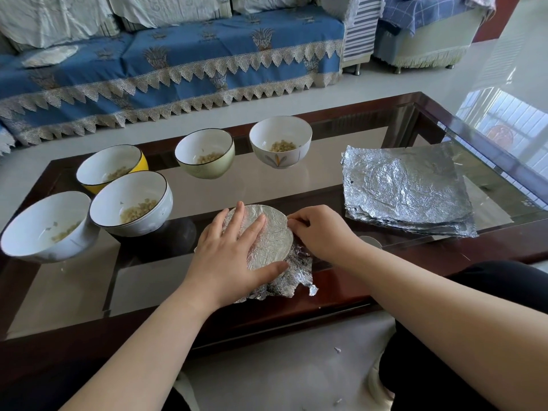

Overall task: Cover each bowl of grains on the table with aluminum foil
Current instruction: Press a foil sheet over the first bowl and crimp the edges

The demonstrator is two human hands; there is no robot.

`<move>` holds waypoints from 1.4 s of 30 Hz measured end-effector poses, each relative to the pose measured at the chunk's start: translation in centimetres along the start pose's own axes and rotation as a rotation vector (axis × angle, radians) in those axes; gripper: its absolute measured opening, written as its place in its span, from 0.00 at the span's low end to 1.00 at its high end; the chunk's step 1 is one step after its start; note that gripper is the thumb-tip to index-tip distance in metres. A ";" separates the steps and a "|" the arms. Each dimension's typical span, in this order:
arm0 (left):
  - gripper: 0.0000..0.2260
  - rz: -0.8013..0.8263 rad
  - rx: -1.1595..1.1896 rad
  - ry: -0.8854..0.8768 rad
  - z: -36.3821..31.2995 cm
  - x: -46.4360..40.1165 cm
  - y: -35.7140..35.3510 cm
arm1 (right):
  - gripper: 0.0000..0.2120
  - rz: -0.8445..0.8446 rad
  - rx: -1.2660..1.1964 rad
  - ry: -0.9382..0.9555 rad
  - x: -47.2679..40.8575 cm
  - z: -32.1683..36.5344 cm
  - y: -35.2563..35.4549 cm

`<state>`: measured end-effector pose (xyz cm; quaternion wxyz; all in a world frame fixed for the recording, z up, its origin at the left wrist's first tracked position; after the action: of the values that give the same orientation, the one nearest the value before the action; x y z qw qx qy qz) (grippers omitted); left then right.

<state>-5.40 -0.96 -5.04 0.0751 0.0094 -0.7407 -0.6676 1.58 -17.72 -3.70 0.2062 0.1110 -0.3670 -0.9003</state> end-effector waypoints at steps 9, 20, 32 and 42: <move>0.47 0.015 0.002 -0.002 -0.1 0.1 0.0 | 0.19 0.121 0.019 -0.039 -0.6 0.0 -0.9; 0.51 -0.006 -0.001 -0.009 -0.1 0.1 0.2 | 0.16 0.030 -0.167 -0.110 -0.2 -0.2 -1.6; 0.50 -0.004 -0.015 -0.003 0.2 0.1 -0.1 | 0.10 0.029 -0.557 -0.331 -0.9 -2.1 -3.4; 0.50 -0.008 0.007 0.248 -1.9 0.8 -0.2 | 0.13 -0.002 -0.246 -0.150 -0.7 -0.6 -2.2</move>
<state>-6.00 -2.98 -4.95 0.1635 0.0951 -0.7278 -0.6591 1.80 -16.35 -5.64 0.1895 0.0174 -0.2683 -0.9444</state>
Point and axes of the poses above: each hand's wrist, its own x-axis away from the middle knuckle, its own y-axis out of the back of the hand, z = x × y, the point moved 4 cm from there along -x, towards the middle knuckle, and after that the axes turned 9 degrees about y, right-handed, at the moved point
